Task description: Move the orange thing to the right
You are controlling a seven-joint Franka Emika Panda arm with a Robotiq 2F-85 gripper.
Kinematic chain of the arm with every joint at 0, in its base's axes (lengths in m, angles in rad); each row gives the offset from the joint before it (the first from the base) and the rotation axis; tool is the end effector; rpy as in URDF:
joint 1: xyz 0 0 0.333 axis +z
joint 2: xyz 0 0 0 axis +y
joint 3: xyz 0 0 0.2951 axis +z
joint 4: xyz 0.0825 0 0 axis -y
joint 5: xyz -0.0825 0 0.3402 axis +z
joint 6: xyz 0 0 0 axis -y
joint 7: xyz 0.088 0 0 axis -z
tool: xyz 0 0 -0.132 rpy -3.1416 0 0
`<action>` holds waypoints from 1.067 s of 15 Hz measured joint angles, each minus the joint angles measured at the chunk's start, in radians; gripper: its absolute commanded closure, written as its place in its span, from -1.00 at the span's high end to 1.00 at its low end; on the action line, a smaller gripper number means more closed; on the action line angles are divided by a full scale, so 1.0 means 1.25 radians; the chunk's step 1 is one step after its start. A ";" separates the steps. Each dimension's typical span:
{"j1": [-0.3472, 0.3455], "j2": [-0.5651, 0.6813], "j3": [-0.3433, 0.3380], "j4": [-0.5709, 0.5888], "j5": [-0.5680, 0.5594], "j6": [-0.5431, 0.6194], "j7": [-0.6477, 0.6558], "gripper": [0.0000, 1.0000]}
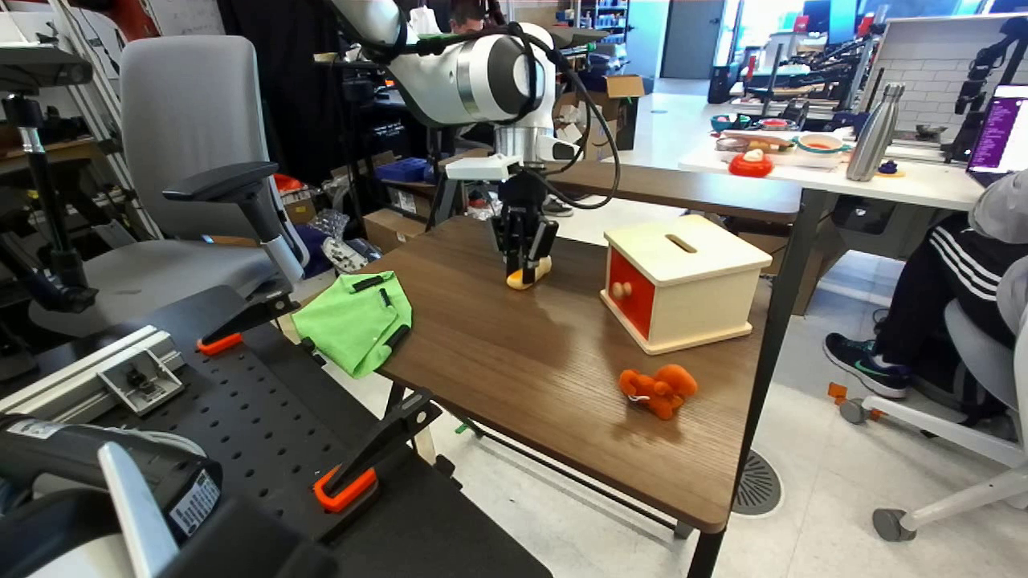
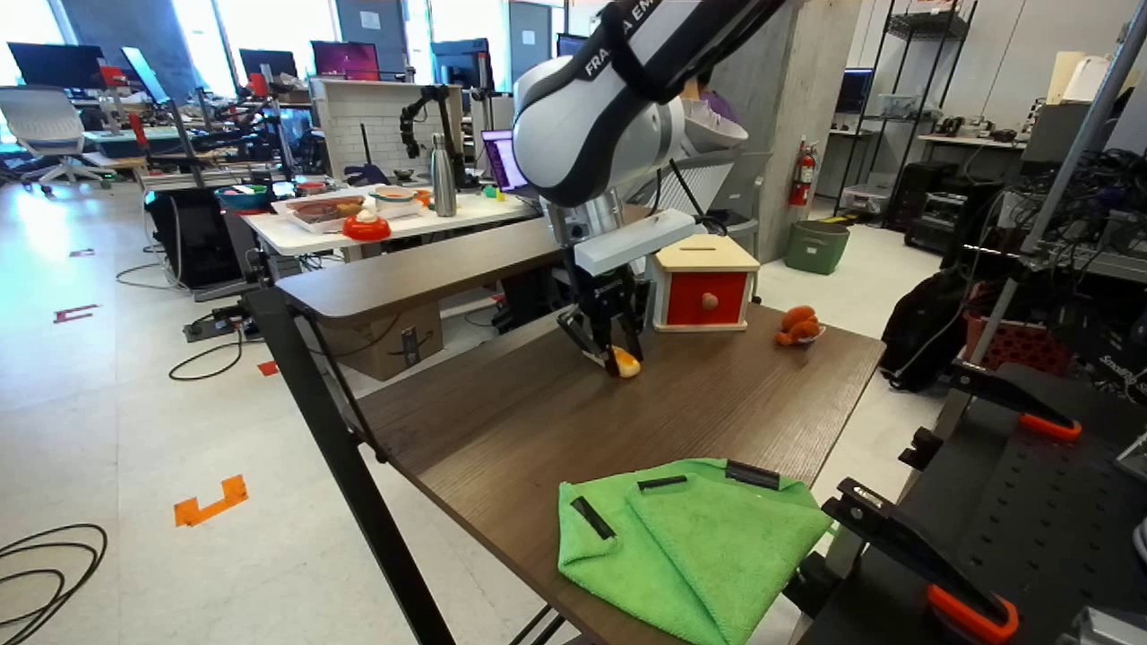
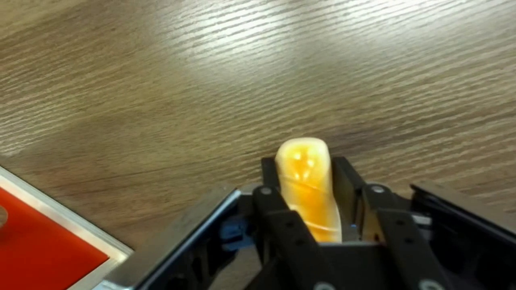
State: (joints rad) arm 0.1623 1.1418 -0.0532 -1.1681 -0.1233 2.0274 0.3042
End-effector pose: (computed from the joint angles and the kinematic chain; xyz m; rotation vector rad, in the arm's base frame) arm 0.6547 0.0692 0.0628 2.9076 -0.1465 -0.3571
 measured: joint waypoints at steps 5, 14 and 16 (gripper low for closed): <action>0.003 -0.023 0.001 -0.021 0.000 0.001 0.000 -0.75; -0.023 -0.250 -0.004 -0.311 0.000 0.008 -0.002 -0.75; -0.046 -0.306 -0.014 -0.388 -0.001 0.011 -0.012 -0.75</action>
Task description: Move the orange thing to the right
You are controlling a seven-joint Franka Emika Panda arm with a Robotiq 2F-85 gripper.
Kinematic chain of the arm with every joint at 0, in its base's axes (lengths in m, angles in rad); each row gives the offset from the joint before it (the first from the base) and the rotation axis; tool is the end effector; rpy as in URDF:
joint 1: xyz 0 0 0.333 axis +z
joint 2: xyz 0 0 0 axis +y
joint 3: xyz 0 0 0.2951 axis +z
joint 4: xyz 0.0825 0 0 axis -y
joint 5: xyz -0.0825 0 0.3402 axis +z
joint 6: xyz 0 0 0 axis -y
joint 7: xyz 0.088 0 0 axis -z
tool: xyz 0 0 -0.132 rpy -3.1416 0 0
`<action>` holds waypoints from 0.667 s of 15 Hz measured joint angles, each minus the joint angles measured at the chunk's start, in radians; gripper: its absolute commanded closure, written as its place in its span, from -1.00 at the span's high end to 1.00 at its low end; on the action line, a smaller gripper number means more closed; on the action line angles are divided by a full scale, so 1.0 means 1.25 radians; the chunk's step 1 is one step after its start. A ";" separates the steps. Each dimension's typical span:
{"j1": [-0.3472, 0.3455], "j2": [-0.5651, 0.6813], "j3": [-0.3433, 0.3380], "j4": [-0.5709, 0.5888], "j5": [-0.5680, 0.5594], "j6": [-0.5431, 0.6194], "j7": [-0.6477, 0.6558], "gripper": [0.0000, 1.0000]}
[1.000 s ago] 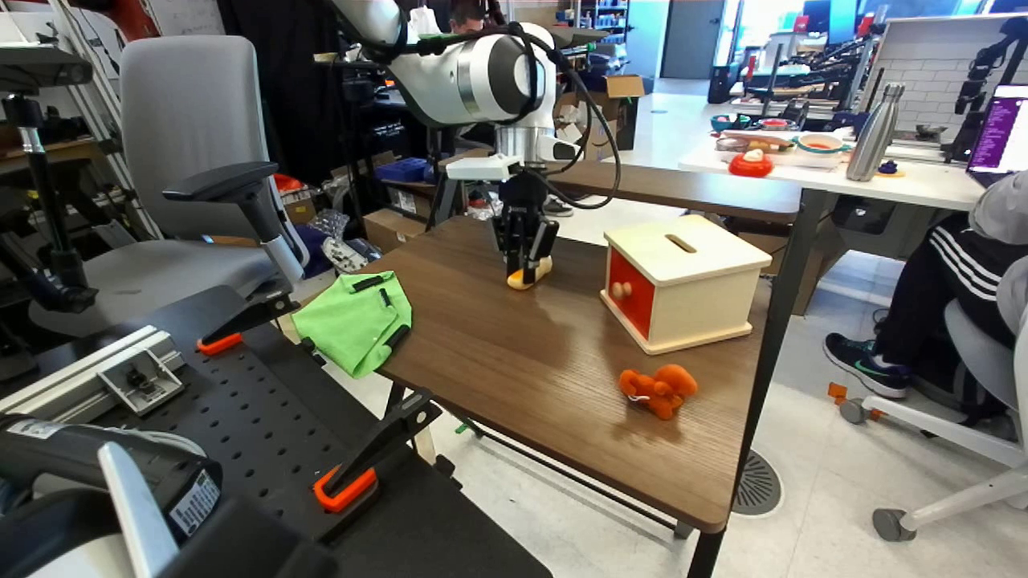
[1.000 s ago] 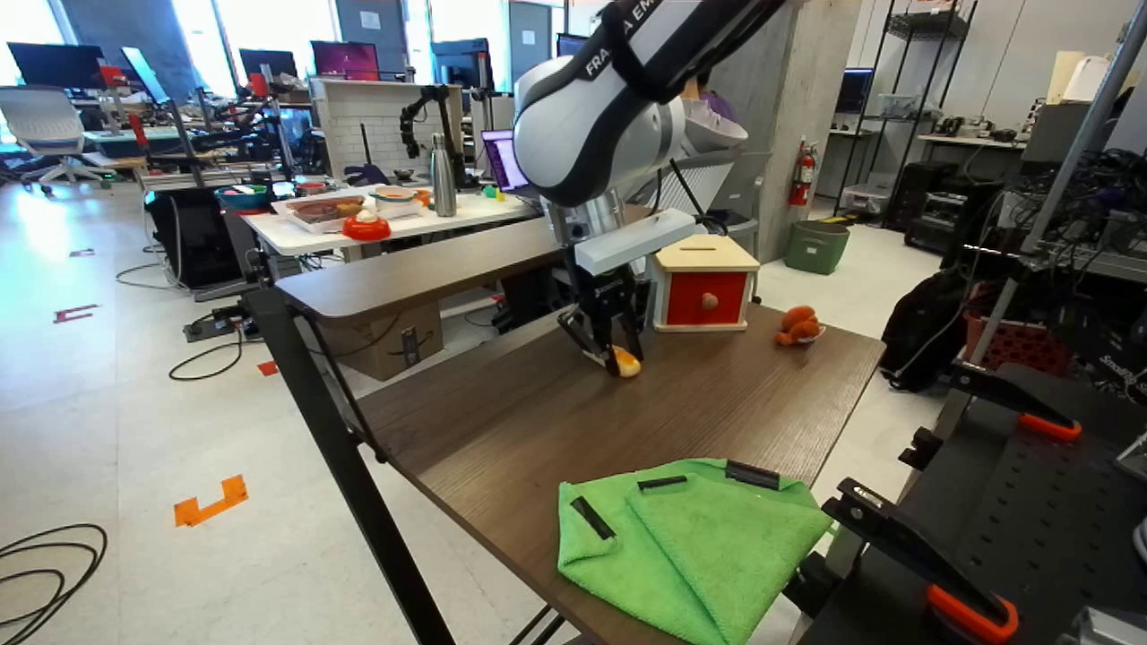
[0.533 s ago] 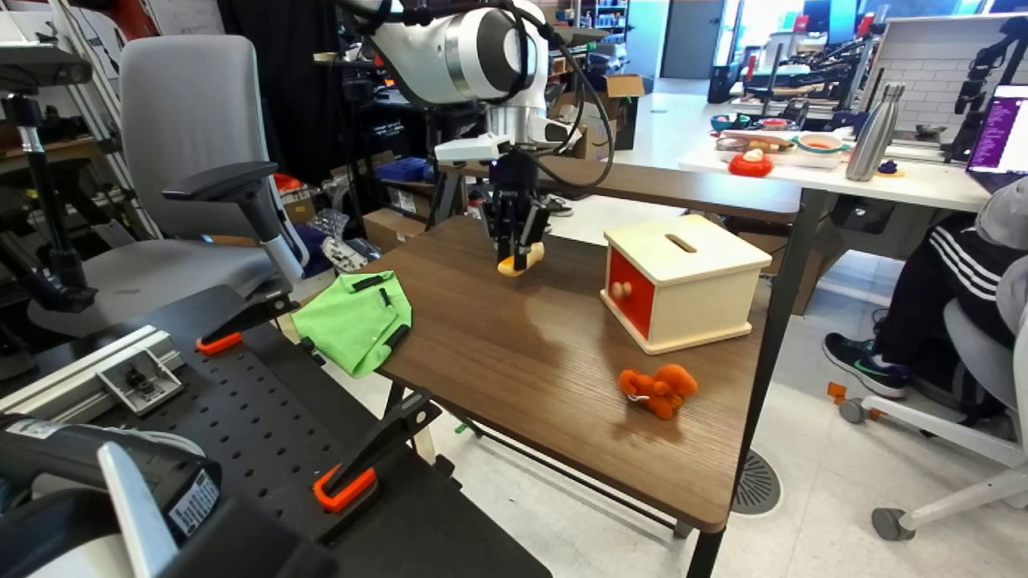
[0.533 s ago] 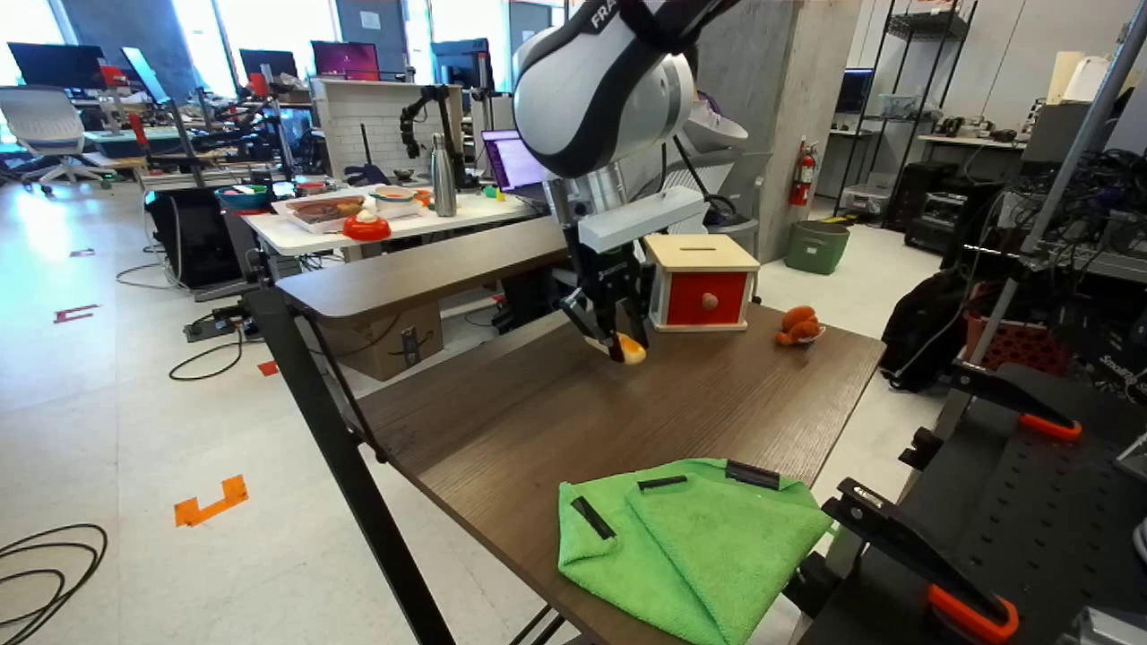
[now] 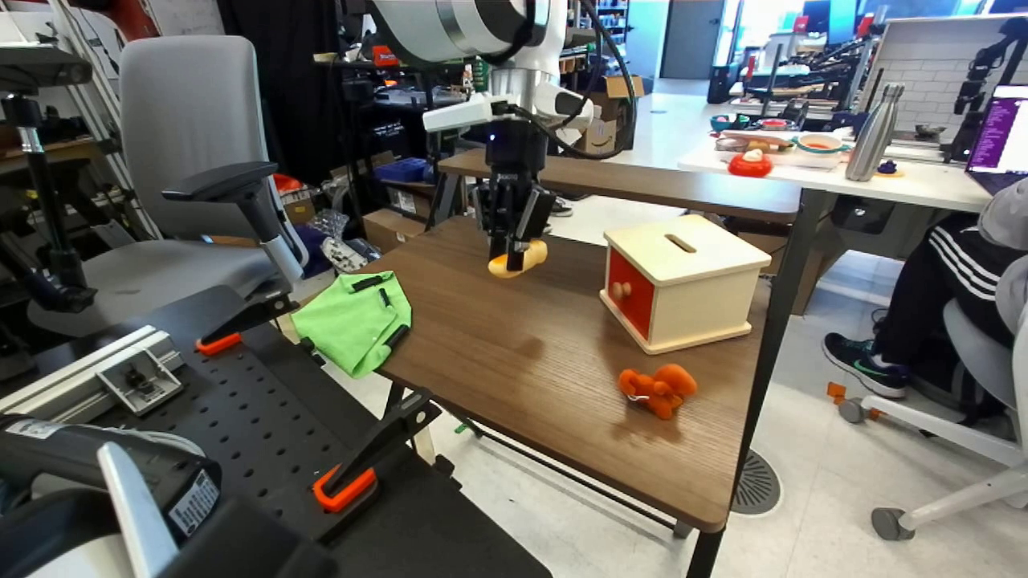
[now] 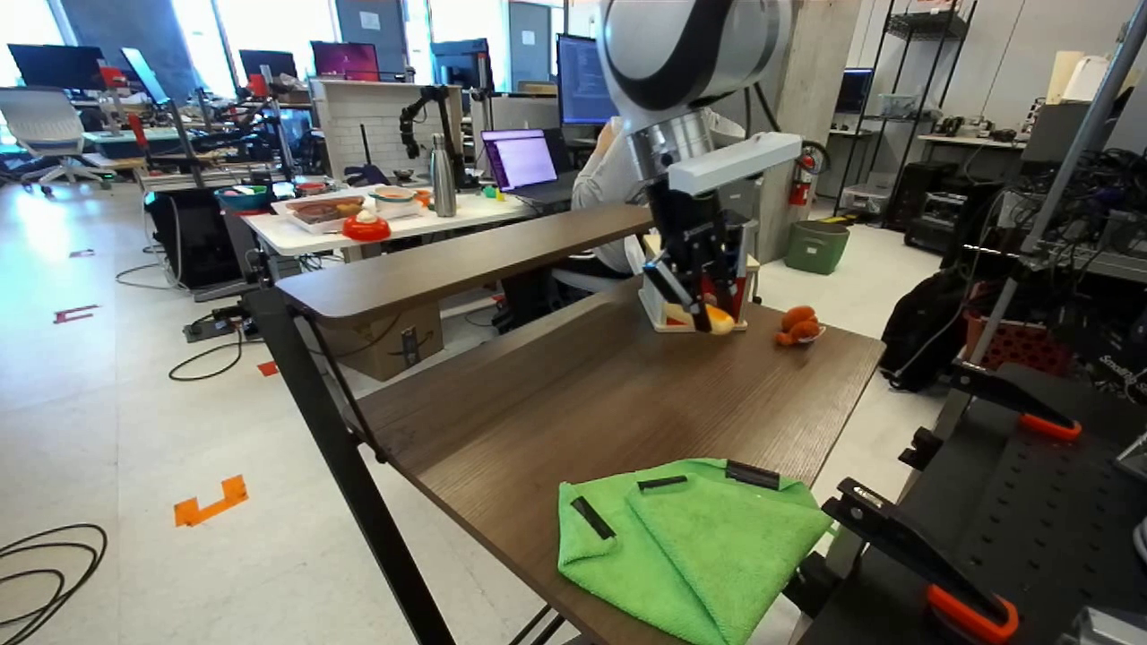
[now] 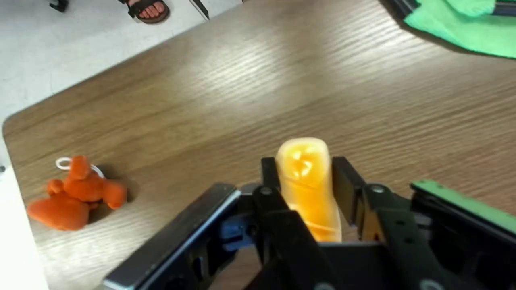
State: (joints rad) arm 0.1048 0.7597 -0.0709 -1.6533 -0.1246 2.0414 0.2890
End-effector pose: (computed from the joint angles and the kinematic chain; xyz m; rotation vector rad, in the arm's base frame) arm 0.5861 0.0121 0.1381 2.8809 -0.2416 -0.4998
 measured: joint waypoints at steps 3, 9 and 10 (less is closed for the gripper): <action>-0.032 -0.079 -0.027 -0.124 -0.004 0.049 -0.009 -0.75; -0.099 -0.149 -0.083 -0.280 -0.005 0.150 -0.011 -0.75; -0.109 -0.148 -0.090 -0.289 -0.005 0.160 -0.011 -0.75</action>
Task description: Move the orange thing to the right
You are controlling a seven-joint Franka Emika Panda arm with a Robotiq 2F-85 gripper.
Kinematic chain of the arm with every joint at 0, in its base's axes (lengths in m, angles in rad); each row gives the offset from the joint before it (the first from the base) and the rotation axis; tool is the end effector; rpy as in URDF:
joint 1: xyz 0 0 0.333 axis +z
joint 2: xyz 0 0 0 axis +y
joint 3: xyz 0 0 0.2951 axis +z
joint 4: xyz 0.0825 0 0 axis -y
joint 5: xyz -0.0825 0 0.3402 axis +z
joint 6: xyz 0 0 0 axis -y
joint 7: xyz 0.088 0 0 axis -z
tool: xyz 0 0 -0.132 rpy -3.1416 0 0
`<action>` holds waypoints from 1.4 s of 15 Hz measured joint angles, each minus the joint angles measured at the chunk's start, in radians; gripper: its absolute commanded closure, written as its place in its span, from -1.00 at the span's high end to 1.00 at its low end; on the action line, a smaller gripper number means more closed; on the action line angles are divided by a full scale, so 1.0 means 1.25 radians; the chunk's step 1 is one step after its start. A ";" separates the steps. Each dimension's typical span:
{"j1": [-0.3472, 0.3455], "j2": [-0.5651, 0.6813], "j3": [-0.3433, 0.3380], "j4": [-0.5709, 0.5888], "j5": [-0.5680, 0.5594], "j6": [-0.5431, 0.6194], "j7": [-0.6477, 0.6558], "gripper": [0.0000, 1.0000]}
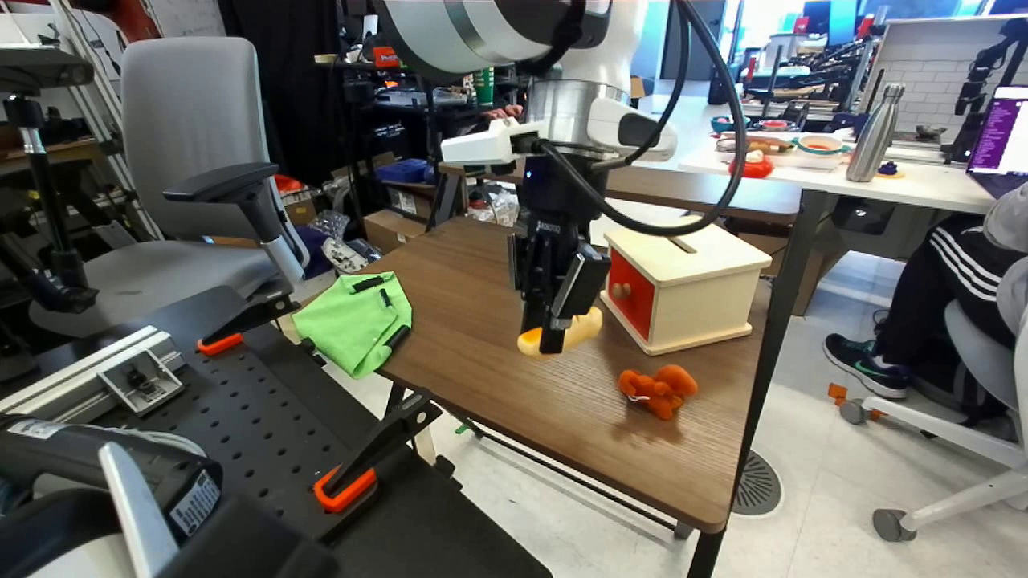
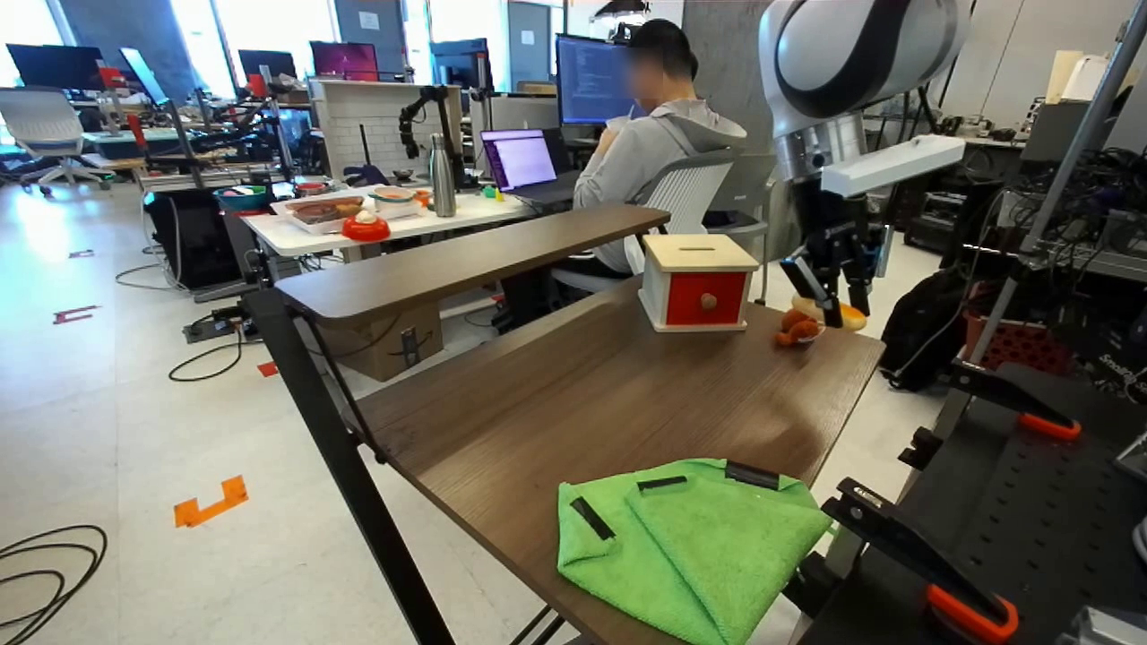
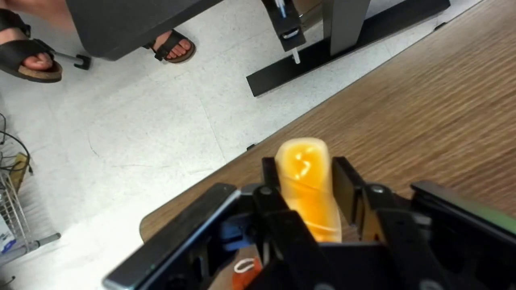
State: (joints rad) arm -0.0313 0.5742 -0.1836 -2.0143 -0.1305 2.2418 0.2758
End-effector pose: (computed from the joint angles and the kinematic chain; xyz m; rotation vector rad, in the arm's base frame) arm 0.5046 -0.1208 0.1416 2.8481 -0.5476 -0.4914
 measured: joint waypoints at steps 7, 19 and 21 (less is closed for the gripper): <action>-0.038 0.027 -0.019 -0.008 0.000 0.029 0.001 -0.75; -0.037 0.118 -0.020 0.046 0.000 0.032 0.001 -0.75; -0.037 0.131 -0.020 0.062 0.000 0.032 0.002 -0.75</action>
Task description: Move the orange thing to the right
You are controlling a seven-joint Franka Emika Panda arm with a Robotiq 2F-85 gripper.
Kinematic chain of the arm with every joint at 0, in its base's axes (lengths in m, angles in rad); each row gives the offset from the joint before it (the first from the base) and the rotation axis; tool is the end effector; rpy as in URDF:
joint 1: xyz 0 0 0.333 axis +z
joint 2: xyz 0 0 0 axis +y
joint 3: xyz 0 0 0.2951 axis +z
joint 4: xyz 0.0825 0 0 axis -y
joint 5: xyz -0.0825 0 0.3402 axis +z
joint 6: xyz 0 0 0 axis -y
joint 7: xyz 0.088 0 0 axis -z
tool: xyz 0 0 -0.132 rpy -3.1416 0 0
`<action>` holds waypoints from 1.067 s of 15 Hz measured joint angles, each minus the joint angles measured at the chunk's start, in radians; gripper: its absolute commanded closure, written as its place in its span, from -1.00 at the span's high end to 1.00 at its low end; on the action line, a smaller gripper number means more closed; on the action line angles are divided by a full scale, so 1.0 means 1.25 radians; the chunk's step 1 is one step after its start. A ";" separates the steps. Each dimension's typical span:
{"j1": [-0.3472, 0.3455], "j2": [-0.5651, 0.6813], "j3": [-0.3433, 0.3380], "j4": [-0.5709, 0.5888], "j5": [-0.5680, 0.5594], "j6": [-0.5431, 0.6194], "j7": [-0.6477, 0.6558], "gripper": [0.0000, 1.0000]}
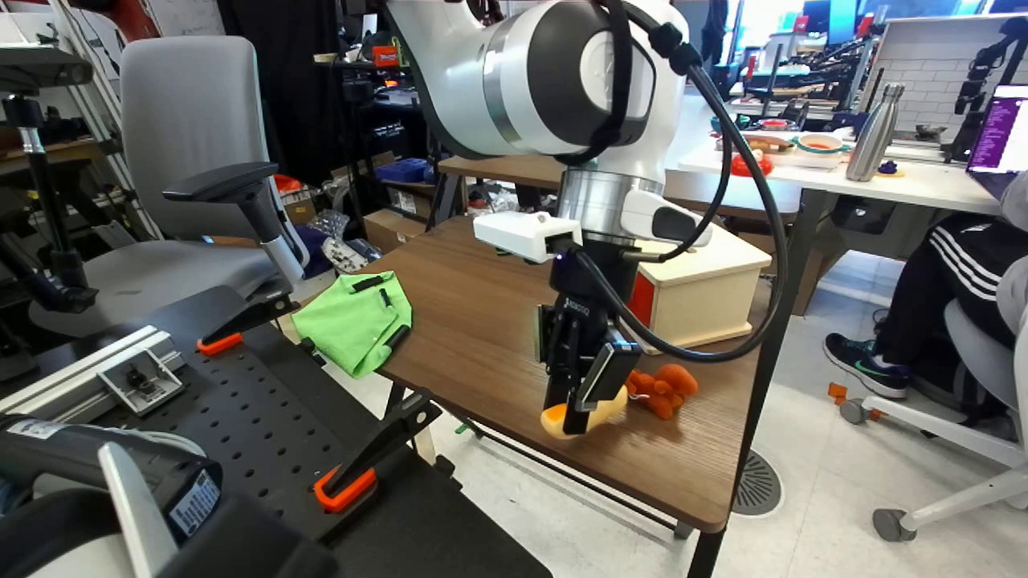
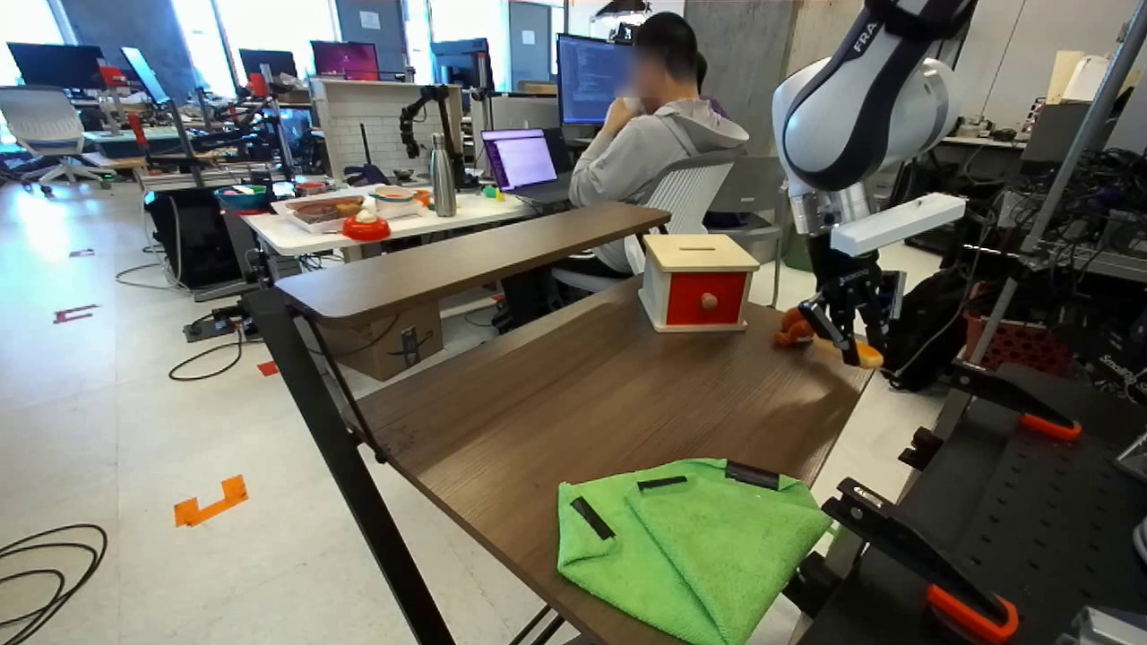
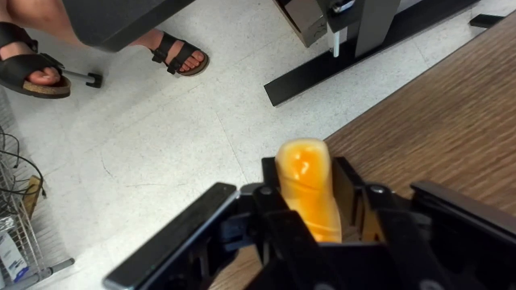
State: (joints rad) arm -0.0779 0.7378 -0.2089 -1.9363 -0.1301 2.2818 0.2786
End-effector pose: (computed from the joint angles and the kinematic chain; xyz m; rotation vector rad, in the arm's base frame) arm 0.4969 -0.1601 0.0828 2.7940 -0.6173 -0.5566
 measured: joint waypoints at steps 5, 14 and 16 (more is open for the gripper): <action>0.000 0.029 -0.002 0.037 0.000 0.000 0.003 -0.75; 0.000 0.075 -0.011 0.086 0.001 0.000 0.008 0.84; 0.000 0.077 -0.011 0.091 0.001 0.000 0.011 1.00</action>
State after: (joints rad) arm -0.0779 0.8341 -0.2232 -1.8228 -0.1287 2.2817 0.2927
